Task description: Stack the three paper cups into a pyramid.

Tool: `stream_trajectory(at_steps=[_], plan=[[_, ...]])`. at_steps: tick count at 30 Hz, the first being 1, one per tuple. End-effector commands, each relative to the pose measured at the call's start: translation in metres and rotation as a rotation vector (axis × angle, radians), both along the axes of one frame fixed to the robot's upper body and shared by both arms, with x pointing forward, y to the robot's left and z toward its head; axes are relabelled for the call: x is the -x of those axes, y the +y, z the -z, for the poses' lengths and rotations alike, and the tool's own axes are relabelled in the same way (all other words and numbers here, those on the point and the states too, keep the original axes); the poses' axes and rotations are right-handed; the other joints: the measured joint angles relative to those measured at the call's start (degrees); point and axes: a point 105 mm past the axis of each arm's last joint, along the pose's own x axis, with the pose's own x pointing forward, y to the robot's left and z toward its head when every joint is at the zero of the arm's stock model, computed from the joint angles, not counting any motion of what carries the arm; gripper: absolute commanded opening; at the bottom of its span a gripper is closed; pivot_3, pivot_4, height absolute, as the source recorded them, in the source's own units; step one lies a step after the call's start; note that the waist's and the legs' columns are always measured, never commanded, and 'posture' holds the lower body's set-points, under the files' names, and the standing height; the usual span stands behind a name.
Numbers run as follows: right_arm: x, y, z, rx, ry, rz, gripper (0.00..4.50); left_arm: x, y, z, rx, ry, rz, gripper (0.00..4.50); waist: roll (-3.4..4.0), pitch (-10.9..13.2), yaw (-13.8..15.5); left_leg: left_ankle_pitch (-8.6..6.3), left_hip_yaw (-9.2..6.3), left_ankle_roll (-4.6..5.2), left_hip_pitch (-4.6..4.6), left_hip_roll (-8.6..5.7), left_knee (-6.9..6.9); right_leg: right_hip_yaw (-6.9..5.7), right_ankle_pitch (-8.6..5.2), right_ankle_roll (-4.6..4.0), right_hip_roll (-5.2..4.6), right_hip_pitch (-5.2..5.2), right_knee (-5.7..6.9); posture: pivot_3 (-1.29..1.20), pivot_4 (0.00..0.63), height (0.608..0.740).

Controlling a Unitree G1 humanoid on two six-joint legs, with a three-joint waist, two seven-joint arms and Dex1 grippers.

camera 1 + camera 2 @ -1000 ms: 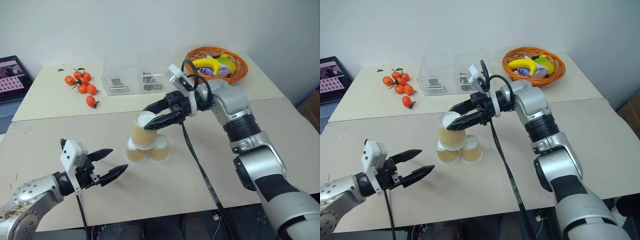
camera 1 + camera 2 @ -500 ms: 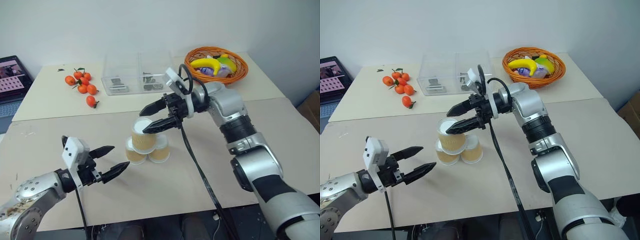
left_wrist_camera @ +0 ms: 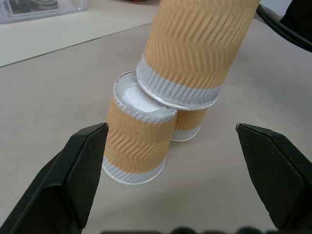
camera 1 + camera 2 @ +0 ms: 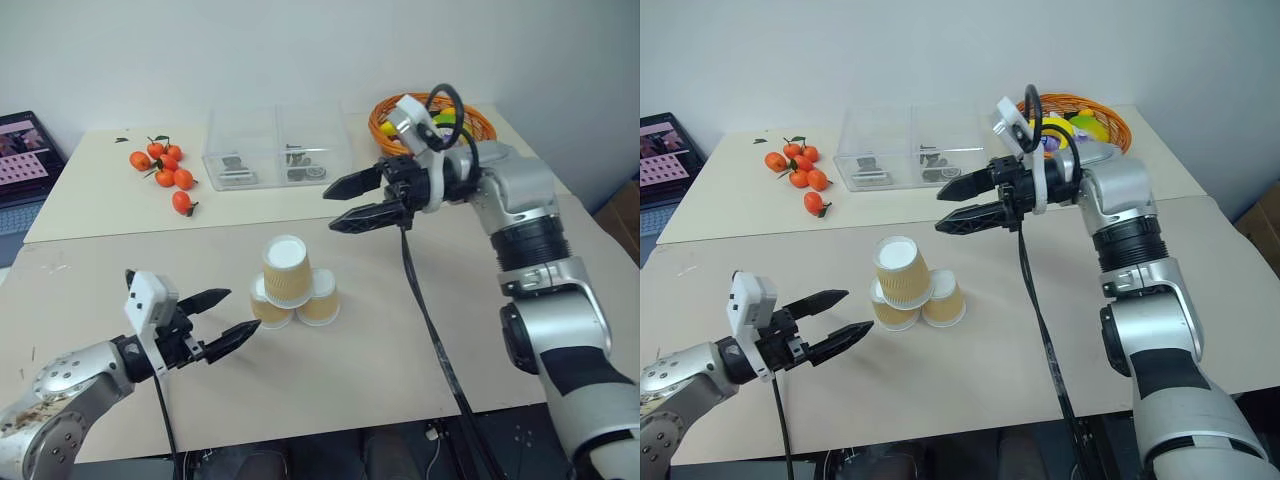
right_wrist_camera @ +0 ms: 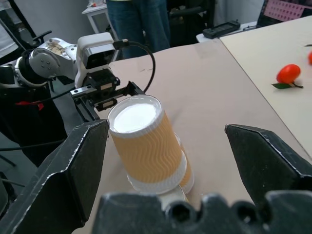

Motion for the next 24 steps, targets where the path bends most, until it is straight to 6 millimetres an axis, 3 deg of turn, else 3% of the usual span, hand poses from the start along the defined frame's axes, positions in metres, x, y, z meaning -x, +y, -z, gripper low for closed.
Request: stream_trajectory(at_steps=[1,6,9,11,15,24], plan=[[-0.005,-0.047,-0.021,-0.128,-0.123,0.205,4.46,0.001,0.028,-0.018,0.066,-0.061,-0.185,4.50,0.00,0.00,0.32,-0.02,0.00,0.01,0.00,-0.01,0.01,0.00,0.00,0.00,0.00,0.00,0.00,0.00,0.150,0.738],[-0.024,-0.103,-0.007,-0.215,-0.106,0.560,4.46,0.001,0.055,-0.021,0.152,-0.098,-0.356,4.50,-0.03,-0.02,1.02,-0.05,0.07,0.00,-0.05,-0.03,0.09,0.02,0.00,0.00,-0.03,0.01,-0.02,0.00,0.150,0.738],[-0.040,-0.141,0.012,-0.271,-0.075,0.836,4.46,-0.007,0.073,-0.015,0.150,-0.112,-0.477,4.50,-0.05,-0.03,0.86,-0.05,0.24,0.00,0.13,0.00,0.07,0.10,-0.01,-0.01,-0.03,0.08,-0.02,0.00,0.150,0.738],[-0.042,-0.156,0.030,-0.283,-0.043,0.946,4.46,-0.015,0.077,-0.014,0.164,-0.115,-0.514,4.50,-0.07,-0.04,0.94,-0.05,0.33,0.01,0.19,-0.01,0.08,0.16,-0.01,-0.01,-0.03,0.14,-0.04,0.00,0.150,0.738],[-0.028,-0.157,0.064,-0.233,-0.021,1.022,4.46,-0.032,0.081,-0.008,0.158,-0.125,-0.572,4.50,-0.11,-0.11,1.23,-0.05,0.36,0.02,0.21,0.02,0.09,0.16,-0.01,-0.01,-0.03,0.20,-0.01,0.00,0.150,0.738],[-0.023,-0.179,0.088,-0.272,-0.056,1.366,4.46,-0.056,0.096,0.021,0.076,-0.104,-0.702,4.50,-0.13,-0.15,0.32,-0.06,0.47,0.04,0.26,0.02,0.10,0.27,0.01,0.00,-0.02,0.18,-0.01,0.00,0.150,0.738]])
